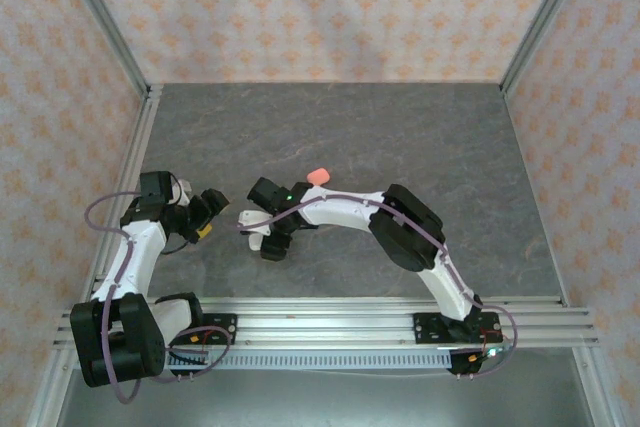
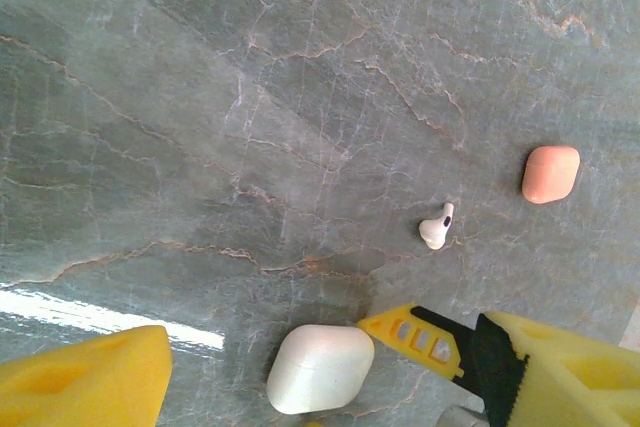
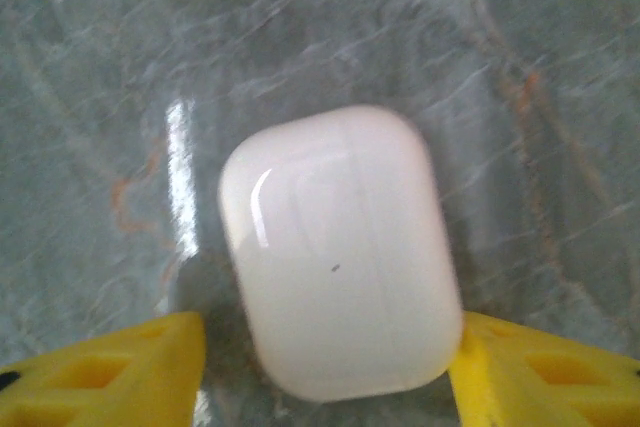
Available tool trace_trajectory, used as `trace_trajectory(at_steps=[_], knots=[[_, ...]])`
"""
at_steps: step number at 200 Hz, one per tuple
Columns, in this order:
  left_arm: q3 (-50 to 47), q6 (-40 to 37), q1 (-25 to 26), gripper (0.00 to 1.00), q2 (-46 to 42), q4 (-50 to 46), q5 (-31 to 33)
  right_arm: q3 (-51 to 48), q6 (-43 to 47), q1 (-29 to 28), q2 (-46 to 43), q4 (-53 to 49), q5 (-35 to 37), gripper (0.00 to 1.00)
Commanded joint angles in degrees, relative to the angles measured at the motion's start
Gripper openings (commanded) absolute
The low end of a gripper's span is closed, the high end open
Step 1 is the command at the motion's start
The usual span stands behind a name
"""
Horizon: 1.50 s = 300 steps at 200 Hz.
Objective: Insert wireless bluetooth earbuds into charging case
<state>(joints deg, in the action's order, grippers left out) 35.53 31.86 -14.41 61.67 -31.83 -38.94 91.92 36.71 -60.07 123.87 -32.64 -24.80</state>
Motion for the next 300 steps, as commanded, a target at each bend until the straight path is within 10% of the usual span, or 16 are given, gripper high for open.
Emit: trace_trajectory(at_steps=[1, 163, 300], knots=[[-0.9, 0.2, -0.5, 0.79, 0.0, 1.4, -0.3, -0.8, -0.1, -0.2, -3.5, -2.2, -2.6, 0.7], [-0.6, -0.7, -0.6, 0.8, 1.2, 1.3, -1.0, 11.8, 0.5, 0.0, 7.8, -7.1, -1.2, 0.8], [0.7, -0.8, -0.6, 0.79, -2.5, -1.5, -0.6, -1.0, -2.4, 1.1, -4.7, 4.2, 3.0, 0.46]])
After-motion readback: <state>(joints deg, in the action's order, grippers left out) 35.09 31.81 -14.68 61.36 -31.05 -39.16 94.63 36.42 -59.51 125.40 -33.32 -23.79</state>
